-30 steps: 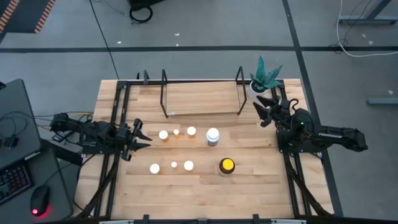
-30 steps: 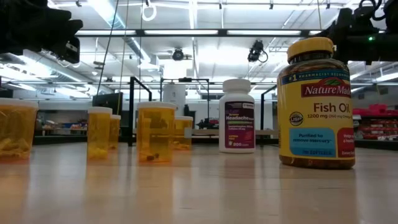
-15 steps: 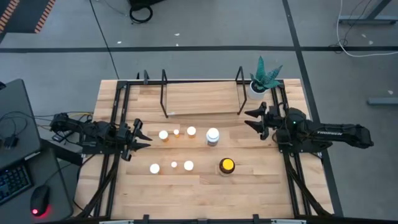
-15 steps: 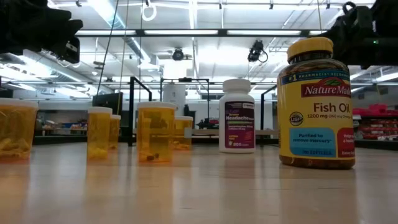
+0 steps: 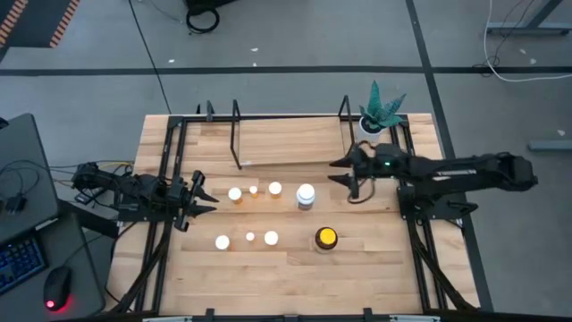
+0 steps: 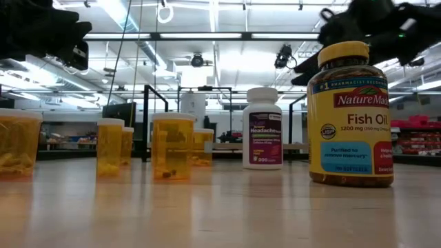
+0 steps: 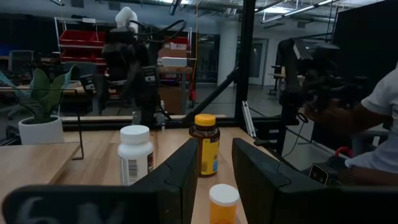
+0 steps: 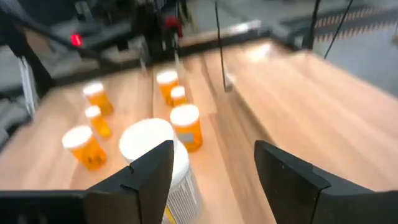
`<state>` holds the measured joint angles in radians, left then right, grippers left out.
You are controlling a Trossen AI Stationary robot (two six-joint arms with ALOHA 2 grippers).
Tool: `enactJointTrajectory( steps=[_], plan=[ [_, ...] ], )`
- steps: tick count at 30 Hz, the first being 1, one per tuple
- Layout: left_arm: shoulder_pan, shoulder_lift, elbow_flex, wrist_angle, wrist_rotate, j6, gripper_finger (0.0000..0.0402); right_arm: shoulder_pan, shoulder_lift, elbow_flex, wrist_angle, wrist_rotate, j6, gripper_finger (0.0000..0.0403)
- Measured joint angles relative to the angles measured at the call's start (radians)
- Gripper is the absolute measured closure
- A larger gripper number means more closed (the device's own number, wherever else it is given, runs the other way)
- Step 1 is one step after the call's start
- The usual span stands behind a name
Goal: Pick and place medicine bottles onto shelf by color
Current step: Put the white bottle on the shelf
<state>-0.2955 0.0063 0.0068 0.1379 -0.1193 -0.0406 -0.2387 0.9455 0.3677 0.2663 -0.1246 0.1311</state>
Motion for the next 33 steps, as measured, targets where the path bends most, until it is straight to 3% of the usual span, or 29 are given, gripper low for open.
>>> enactJointTrajectory(
  steps=[9,20,24,33],
  plan=[
    [0.0,0.0,0.0,0.0,0.0,0.0,0.0294,0.082,0.245,0.237,-0.244,-0.001,-0.047,0.0159],
    [0.0,0.0,0.0,0.0,0.0,0.0,0.0294,0.173,0.421,0.537,-0.586,0.005,-0.087,0.0063],
    [0.0,0.0,0.0,0.0,0.0,0.0,0.0294,0.192,0.512,0.656,-0.733,0.07,-0.124,0.004],
    [0.0,0.0,0.0,0.0,0.0,0.0,0.0294,0.213,0.647,0.833,-0.888,0.105,-0.169,0.0031]
  ],
)
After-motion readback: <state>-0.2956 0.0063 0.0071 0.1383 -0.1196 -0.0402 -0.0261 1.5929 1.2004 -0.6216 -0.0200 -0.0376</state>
